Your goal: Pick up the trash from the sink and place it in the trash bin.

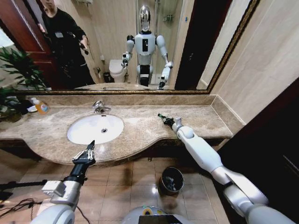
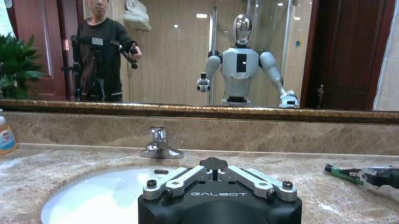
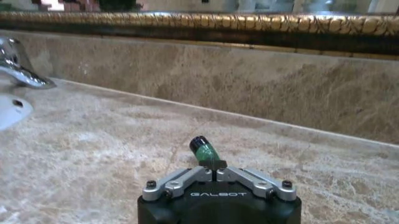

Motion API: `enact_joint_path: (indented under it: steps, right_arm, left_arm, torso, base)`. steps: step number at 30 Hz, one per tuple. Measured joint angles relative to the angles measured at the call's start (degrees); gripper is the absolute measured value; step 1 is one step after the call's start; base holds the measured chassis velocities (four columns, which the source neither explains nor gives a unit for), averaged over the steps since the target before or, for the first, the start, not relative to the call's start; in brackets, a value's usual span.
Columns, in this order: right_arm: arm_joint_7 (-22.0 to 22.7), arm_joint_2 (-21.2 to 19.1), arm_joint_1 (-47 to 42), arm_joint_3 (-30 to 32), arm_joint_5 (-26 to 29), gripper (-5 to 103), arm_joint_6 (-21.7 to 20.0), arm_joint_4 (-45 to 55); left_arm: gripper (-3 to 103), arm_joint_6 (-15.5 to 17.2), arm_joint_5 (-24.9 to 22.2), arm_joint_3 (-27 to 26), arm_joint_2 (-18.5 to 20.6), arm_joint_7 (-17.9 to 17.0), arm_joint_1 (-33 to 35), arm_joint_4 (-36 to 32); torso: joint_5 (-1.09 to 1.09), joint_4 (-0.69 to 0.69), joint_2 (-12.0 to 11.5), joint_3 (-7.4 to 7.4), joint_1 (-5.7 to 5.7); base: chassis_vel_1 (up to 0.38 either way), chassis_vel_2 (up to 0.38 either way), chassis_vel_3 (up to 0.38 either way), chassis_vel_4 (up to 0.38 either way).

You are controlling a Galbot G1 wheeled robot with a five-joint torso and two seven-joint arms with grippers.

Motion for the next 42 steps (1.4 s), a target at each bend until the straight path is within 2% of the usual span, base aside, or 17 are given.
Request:
enact_joint_path:
  steps: [10, 13, 15, 18, 22, 23, 24, 26, 27, 30, 31, 32, 34, 37, 38, 42]
  right_arm:
    - [1.78, -4.47, -5.01, 4.06, 2.52, 0, -1.22, 10.72]
    - [1.86, -8.65, -10.77, 8.32, 3.91, 0, -1.73, 18.45]
    - [1.83, -9.15, -11.66, 8.9, 4.01, 0, -1.78, 19.35]
    - [1.75, -13.93, -20.26, 13.66, 5.83, 0, -1.8, 27.56]
    - [1.67, -15.91, -25.27, 16.84, 6.67, 0, -1.76, 31.73]
    - [1.4, -16.41, -27.98, 19.64, 6.85, 0, -1.74, 33.78]
    - [0.9, -16.54, -31.22, 22.84, 6.95, 0, -1.65, 35.91]
    - [-0.87, -16.06, -37.67, 27.61, 7.07, 0, -1.6, 39.12]
    - [-0.87, -16.06, -37.67, 27.61, 7.07, 0, -1.6, 39.12]
    - [-5.75, -13.32, -49.26, 34.58, 5.6, 0, 0.05, 42.88]
    - [-5.75, -13.32, -49.26, 34.58, 5.6, 0, 0.05, 42.88]
    - [-7.05, -11.91, -52.92, 36.42, 4.45, 0, 1.23, 43.64]
    - [-7.54, -11.29, -54.32, 36.97, 3.97, 0, 1.74, 43.88]
    - [-10.02, -7.22, -60.3, 38.61, 0.23, 0, 5.32, 43.53]
    - [-10.02, -7.22, -60.3, 38.61, 0.23, 0, 5.32, 43.53]
    - [-11.25, -3.13, -63.14, 38.43, -4.03, 0, 9.22, 38.28]
  left_arm:
    - [0, 0.0, 0.0, 0.0, 0.0, 0.0, 0.0, 0.0]
    - [0, 0.0, 0.0, 0.0, 0.0, -0.01, 0.0, 0.0]
    - [0, 0.0, 0.0, 0.0, 0.0, 0.0, 0.0, 0.0]
    - [0, 0.0, 0.0, 0.0, 0.0, 0.01, 0.0, 0.0]
    - [0, 0.0, 0.0, 0.0, 0.0, 0.0, 0.0, 0.0]
    - [0, 0.0, 0.0, 0.0, 0.01, 0.0, 0.0, 0.0]
    - [0, 0.0, 0.0, 0.0, 0.0, 0.0, 0.0, 0.0]
    - [0, 0.0, 0.0, 0.0, 0.0, 0.01, 0.0, 0.0]
    - [0, 0.0, 0.0, 0.0, 0.0, 0.01, 0.0, 0.0]
    - [0, 0.0, 0.0, 0.0, 0.0, 0.0, 0.0, 0.0]
    - [0, 0.0, 0.0, 0.0, 0.0, 0.0, 0.0, 0.0]
    - [0, 0.0, 0.0, 0.0, 0.0, 0.0, 0.0, 0.0]
    - [0, 0.0, 0.0, 0.0, 0.0, 0.0, 0.0, 0.0]
    - [0, 0.0, 0.0, 0.0, 0.0, 0.0, 0.0, 0.0]
    - [0, 0.0, 0.0, 0.0, 0.0, 0.0, 0.0, 0.0]
    - [0, 0.0, 0.0, 0.0, 0.0, 0.0, 0.0, 0.0]
  torso:
    - [-0.01, 0.0, 0.0, -0.01, 0.0]
    - [-0.01, 0.0, 0.0, -0.01, 0.0]
    - [-0.01, 0.0, 0.0, -0.01, 0.0]
    - [-0.01, -0.01, 0.0, -0.02, 0.0]
    - [-0.01, -0.01, 0.0, -0.02, 0.0]
    - [0.03, 0.0, 0.0, -0.02, 0.0]
    - [-0.08, 0.0, 0.0, -0.02, 0.0]
    - [0.02, 0.0, 0.0, -0.02, 0.0]
    - [0.02, 0.0, 0.0, -0.02, 0.0]
    - [0.0, -0.02, 0.01, -0.02, -0.01]
    - [0.0, -0.02, 0.01, -0.02, -0.01]
    - [0.01, -0.01, 0.01, -0.02, -0.01]
    - [0.0, -0.02, 0.01, -0.02, -0.01]
    - [-0.01, -0.01, 0.01, -0.02, -0.01]
    - [-0.01, -0.01, 0.01, -0.02, -0.01]
    - [-0.03, -0.01, 0.01, -0.02, -0.01]
  base:
    - [0.0, 0.0, 0.0, 0.0]
    - [0.0, 0.0, 0.0, 0.0]
    - [0.0, 0.0, 0.0, 0.0]
    - [0.0, 0.0, 0.0, 0.0]
    - [0.0, 0.0, 0.0, 0.0]
    - [0.0, 0.0, 0.0, 0.0]
    - [0.0, 0.0, 0.0, 0.0]
    - [0.0, 0.0, 0.0, 0.0]
    - [0.0, 0.0, 0.0, 0.0]
    - [0.0, 0.0, 0.0, 0.0]
    - [0.0, 0.0, 0.0, 0.0]
    - [0.0, 0.0, 0.0, 0.0]
    - [0.0, 0.0, 0.0, 0.0]
    - [0.0, 0.0, 0.0, 0.0]
    - [0.0, 0.0, 0.0, 0.0]
    - [0.0, 0.0, 0.0, 0.0]
